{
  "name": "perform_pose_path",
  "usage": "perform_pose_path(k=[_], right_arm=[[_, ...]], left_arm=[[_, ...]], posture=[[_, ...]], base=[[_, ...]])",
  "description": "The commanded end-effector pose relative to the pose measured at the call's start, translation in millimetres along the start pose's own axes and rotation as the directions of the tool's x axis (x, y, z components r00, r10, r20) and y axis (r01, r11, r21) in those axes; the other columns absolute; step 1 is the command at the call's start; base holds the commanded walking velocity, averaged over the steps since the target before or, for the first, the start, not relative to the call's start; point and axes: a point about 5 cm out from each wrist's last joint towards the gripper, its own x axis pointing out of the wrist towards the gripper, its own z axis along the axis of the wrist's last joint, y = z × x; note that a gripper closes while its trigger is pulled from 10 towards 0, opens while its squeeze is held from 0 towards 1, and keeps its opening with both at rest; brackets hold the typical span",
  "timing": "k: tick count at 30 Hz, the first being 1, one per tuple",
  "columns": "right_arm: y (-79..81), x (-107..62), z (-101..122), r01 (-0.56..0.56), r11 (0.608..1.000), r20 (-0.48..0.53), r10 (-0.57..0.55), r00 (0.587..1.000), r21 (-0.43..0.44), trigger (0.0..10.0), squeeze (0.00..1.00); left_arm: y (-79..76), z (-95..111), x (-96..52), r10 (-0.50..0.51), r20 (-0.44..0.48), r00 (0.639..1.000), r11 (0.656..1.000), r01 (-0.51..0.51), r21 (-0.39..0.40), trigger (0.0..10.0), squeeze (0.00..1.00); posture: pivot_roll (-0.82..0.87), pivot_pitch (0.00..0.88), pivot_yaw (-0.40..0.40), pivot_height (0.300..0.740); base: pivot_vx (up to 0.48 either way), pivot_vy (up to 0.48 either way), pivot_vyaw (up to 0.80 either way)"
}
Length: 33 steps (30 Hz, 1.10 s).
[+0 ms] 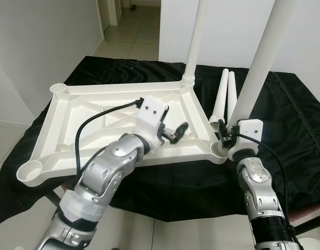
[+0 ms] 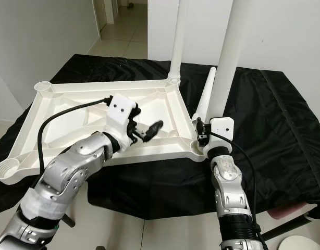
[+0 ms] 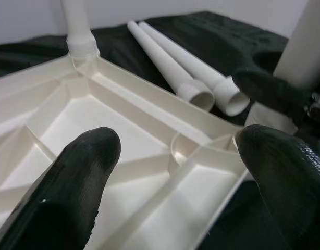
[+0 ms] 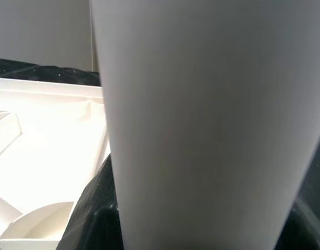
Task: Building children table
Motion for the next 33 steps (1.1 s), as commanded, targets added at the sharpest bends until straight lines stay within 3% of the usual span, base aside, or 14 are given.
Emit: perform_pose_path(k=[1,10,19,33], right_arm=[[5.0,-1.5,-7.8,-0.03,0.999,-0.022,0.03,0.999,0.013,10.0,0.0],[18.4,-2.6,-10.1,-0.122,0.991,0.002,0.122,0.993,0.051,10.0,0.0],[24.3,-9.2,-18.7,-0.202,0.979,-0.014,0.201,0.979,-0.015,10.0,0.0],[21.3,-11.0,-33.7,-0.14,0.965,-0.103,0.166,0.981,0.222,10.0,0.0]], left_arm=[[-18.4,-1.9,-4.0,-0.306,-0.027,0.952,0.952,0.306,0.005,10.0,0.0],[-18.9,-2.6,-5.1,-0.3,-0.052,0.952,0.954,0.301,-0.004,10.0,0.0],[-20.3,-0.5,-7.5,-0.296,-0.065,0.953,0.955,0.295,-0.025,10.0,0.0],[-21.5,2.1,-7.3,-0.306,-0.07,0.949,0.952,0.305,-0.024,10.0,0.0]], posture=[[0.0,0.032,0.031,0.74],[0.01,0.037,0.028,0.74],[0.01,0.038,0.026,0.74],[0.01,0.033,0.028,0.74]], base=[[0.0,0.0,0.0],[0.0,0.0,0.0],[0.0,0.0,0.0],[0.0,0.0,0.0]])
